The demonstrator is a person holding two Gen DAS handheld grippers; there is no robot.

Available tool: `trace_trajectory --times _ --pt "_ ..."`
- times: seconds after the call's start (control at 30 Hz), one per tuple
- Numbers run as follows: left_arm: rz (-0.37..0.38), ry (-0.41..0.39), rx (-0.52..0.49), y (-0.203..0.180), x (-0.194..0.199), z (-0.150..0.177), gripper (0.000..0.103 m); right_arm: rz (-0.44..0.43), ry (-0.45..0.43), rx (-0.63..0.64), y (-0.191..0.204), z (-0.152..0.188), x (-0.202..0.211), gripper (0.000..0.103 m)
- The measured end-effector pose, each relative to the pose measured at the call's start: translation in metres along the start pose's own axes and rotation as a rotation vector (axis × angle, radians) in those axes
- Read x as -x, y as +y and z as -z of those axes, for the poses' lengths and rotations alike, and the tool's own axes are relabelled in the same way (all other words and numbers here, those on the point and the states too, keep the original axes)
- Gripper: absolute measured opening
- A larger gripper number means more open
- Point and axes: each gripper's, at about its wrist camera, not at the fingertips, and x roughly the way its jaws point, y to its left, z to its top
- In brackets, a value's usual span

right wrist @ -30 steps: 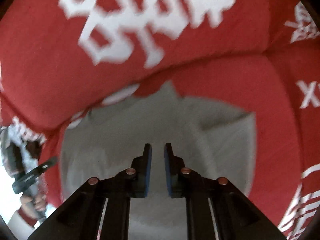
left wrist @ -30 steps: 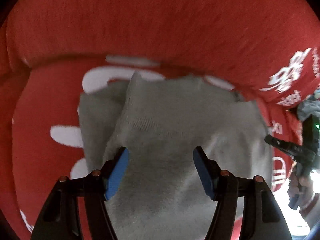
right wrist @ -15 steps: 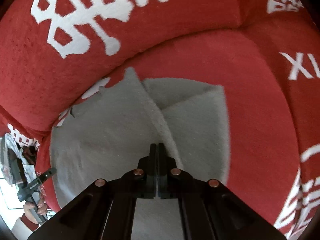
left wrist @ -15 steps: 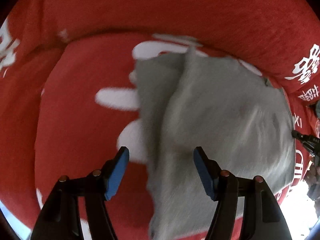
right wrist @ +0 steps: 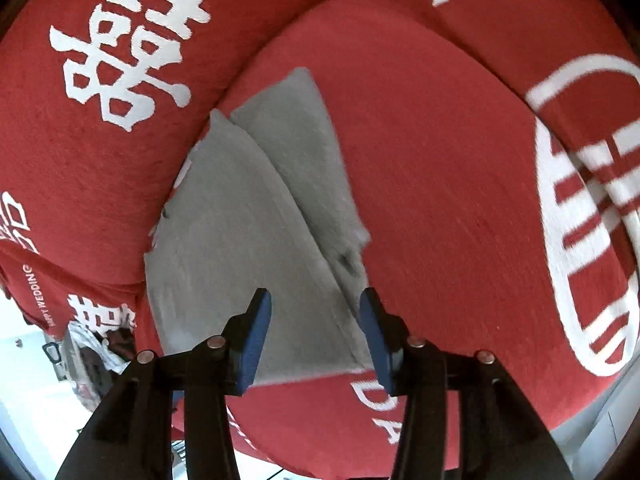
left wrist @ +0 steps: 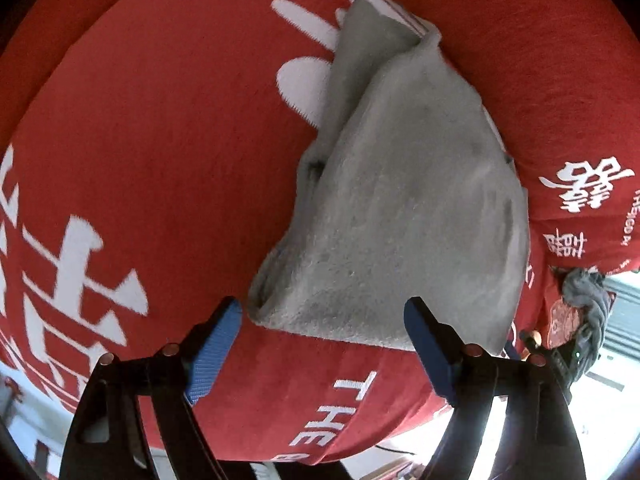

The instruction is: Fold small clothes

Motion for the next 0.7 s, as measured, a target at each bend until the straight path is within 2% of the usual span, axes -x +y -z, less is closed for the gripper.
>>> trace_trajectory --times 0.07,0.1,0.13,0.17,0.2,0.23,0.33,0.47,0.53,0.7 --pt "0.011 -0.024 0.018 -0.001 0.0 0.003 0.083 0.0 0.033 0.051 0.003 -0.001 -0.004 0.05" --pt "0.005 -0.046 0.027 -0.001 0.001 0.004 0.078 0.013 0.055 0.074 0.006 -0.002 -0.01 0.05" --pt "-0.005 -0.057 0.026 -0.003 0.0 0.003 0.062 0.04 0.076 0.095 0.01 -0.002 -0.017 0.041" --pt "-0.014 -0.061 0.018 -0.005 -0.002 0.002 0.035 0.071 0.093 0.12 0.013 -0.002 -0.021 0.008" --pt "-0.006 -0.057 0.006 -0.007 -0.004 0.002 0.02 0.107 0.104 0.149 0.018 -0.001 -0.024 0.006" --pt "0.007 -0.049 -0.004 -0.007 -0.003 0.002 0.015 0.113 0.098 0.178 0.021 0.002 -0.02 0.006" --pt "-0.029 -0.075 -0.089 -0.015 -0.002 0.005 0.015 0.156 0.093 0.239 0.026 0.008 -0.009 0.005" --pt "-0.074 -0.066 -0.129 -0.02 -0.016 0.009 0.015 0.233 0.131 0.216 0.003 0.012 -0.019 0.005" --pt "-0.078 -0.073 -0.15 -0.018 -0.011 0.012 0.015 0.241 0.122 0.238 0.0 0.015 -0.021 0.005" --pt "-0.147 -0.07 -0.209 -0.019 -0.004 0.016 0.015 0.245 0.109 0.225 -0.005 0.018 -0.015 0.005"
